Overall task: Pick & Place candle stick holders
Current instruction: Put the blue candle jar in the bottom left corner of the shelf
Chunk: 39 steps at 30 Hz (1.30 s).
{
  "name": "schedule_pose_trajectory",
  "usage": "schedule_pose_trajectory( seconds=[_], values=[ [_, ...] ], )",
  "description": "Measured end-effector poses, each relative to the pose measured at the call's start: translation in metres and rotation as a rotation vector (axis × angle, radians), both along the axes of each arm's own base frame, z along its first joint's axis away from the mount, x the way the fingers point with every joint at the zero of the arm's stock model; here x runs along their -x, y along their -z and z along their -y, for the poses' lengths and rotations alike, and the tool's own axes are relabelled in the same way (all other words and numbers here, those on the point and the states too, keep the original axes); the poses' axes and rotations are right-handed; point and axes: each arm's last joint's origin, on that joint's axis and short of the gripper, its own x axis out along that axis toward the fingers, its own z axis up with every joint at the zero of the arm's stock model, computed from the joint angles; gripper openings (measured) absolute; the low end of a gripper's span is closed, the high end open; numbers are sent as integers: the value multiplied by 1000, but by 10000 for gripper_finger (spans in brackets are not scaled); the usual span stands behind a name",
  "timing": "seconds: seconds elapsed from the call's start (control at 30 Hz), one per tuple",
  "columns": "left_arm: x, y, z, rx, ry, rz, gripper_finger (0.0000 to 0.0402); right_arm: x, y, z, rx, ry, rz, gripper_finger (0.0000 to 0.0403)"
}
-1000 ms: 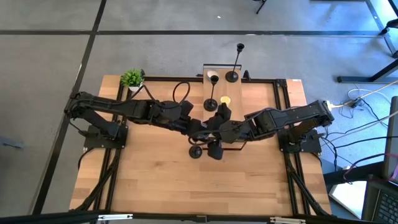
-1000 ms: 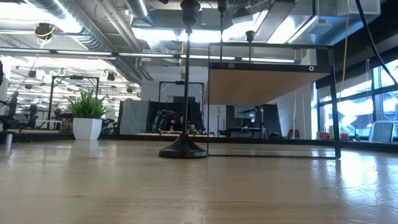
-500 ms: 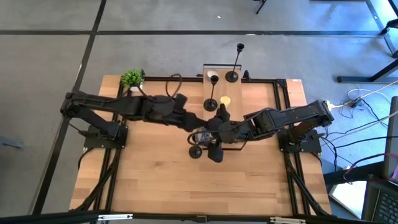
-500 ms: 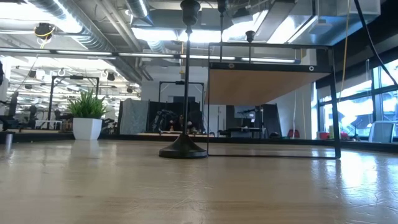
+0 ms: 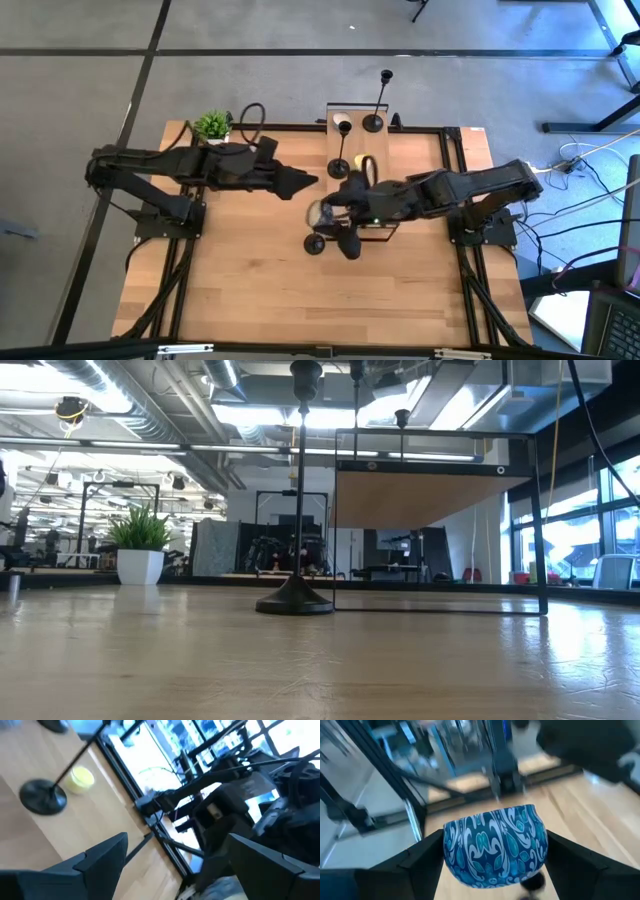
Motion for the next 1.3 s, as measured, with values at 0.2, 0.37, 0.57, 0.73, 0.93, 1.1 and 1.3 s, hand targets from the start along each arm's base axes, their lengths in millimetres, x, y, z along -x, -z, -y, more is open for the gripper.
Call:
schedule_pose_trajectory(
  seconds=[0.2, 0.37, 0.57, 0.73, 0.93, 1.1, 1.3],
  values=[
    [10, -6, 7, -31, -38, 21, 334, 10, -25, 5, 29, 16, 151, 295],
    [12, -4, 13, -45, -48, 3, 334, 14, -23, 9, 58, 39, 113, 295],
    [14, -2, 18, -46, -66, -14, 334, 11, -2, 10, 55, 46, 37, 295],
    [14, -2, 20, -37, -61, -12, 334, 12, 16, 4, 11, 20, -28, 295],
    [15, -2, 23, -35, -42, -11, 334, 32, 9, -18, -62, -92, -45, 295],
    [15, -2, 25, -50, -35, -15, 334, 65, -19, -22, -127, -141, 42, 298],
    [15, -3, 24, -58, -55, -12, 334, 117, -65, -19, -190, -176, 270, 300]
  ],
)
